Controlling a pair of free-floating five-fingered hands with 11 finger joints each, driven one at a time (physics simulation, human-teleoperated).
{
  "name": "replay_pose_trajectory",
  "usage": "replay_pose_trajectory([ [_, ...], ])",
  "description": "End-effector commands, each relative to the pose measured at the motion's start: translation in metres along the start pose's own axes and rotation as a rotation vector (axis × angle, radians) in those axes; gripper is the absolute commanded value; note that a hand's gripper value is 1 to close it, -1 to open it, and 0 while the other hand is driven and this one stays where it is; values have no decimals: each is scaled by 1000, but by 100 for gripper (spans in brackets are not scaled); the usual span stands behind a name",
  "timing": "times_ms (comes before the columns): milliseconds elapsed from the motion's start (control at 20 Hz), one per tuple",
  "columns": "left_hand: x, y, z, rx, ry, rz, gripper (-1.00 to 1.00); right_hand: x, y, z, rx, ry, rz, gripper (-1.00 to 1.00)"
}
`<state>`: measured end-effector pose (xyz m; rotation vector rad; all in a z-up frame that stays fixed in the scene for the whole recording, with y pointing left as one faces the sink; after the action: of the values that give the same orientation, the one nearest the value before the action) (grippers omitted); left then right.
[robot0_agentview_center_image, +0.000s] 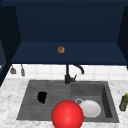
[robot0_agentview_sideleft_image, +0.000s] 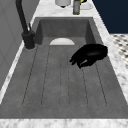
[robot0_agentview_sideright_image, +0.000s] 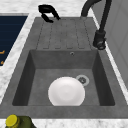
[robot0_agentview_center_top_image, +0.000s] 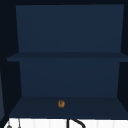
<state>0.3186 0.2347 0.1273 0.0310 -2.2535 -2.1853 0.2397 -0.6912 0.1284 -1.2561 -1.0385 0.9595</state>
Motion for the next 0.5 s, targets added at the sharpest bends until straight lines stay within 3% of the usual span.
replay_pose_trajectory([
  [0,0,0,0,0,0,0,0,-7,10,13,48,54,13,100],
  [200,0,0,0,0,0,0,0,-10,26,20,6,48,48,100],
  [450,0,0,0,0,0,0,0,2,33,-22,-80,-7,38,100],
])
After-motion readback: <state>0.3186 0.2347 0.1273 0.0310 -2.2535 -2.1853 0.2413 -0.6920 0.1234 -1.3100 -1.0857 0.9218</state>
